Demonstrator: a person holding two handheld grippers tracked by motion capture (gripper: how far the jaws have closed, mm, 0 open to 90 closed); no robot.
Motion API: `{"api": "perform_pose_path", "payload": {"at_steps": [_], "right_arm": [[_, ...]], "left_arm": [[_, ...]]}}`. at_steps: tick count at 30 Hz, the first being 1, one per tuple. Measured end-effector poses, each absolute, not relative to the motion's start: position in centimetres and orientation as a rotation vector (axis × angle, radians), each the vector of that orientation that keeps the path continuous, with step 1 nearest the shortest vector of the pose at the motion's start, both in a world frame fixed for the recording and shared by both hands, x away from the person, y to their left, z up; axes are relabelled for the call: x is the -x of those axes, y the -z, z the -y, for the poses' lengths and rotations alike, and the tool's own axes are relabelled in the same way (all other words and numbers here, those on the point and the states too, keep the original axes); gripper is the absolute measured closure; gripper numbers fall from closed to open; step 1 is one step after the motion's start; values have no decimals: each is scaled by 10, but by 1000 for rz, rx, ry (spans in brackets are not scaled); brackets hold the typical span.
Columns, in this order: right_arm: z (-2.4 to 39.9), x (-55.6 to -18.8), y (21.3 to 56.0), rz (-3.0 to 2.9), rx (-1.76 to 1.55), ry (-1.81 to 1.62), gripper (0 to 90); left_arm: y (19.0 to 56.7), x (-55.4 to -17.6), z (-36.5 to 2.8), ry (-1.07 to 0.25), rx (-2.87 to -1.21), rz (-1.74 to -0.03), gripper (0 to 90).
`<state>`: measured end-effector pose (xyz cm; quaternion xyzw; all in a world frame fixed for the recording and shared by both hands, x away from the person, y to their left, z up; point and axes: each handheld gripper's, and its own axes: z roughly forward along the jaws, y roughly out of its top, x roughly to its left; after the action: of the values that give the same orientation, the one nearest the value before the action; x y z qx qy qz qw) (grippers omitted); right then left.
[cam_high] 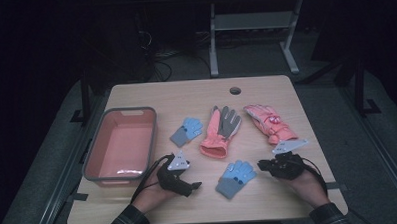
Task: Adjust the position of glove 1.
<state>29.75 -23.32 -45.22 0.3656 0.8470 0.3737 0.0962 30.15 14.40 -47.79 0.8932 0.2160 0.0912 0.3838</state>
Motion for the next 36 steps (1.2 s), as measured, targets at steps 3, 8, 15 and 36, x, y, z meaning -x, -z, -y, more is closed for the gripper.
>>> {"api": "perform_pose_path", "payload": {"at_steps": [3,8,15,36], "right_arm": [[244,-302,456,-2465,-1109,-1097,677],[251,-307,464,-2419,-1113,-1101,491],[252,-310,473,-2385,-1142,-1091,313],[250,-312,482,-2374,-1136,-1051,160]], "left_arm": [[478,-301,-144,-231,-2276,-552,132],[478,-301,-144,-231,-2276,-552,132],[478,-302,-143,-230,-2274,-565,132],[446,-310,-134,-210,-2282,-656,227]]}}
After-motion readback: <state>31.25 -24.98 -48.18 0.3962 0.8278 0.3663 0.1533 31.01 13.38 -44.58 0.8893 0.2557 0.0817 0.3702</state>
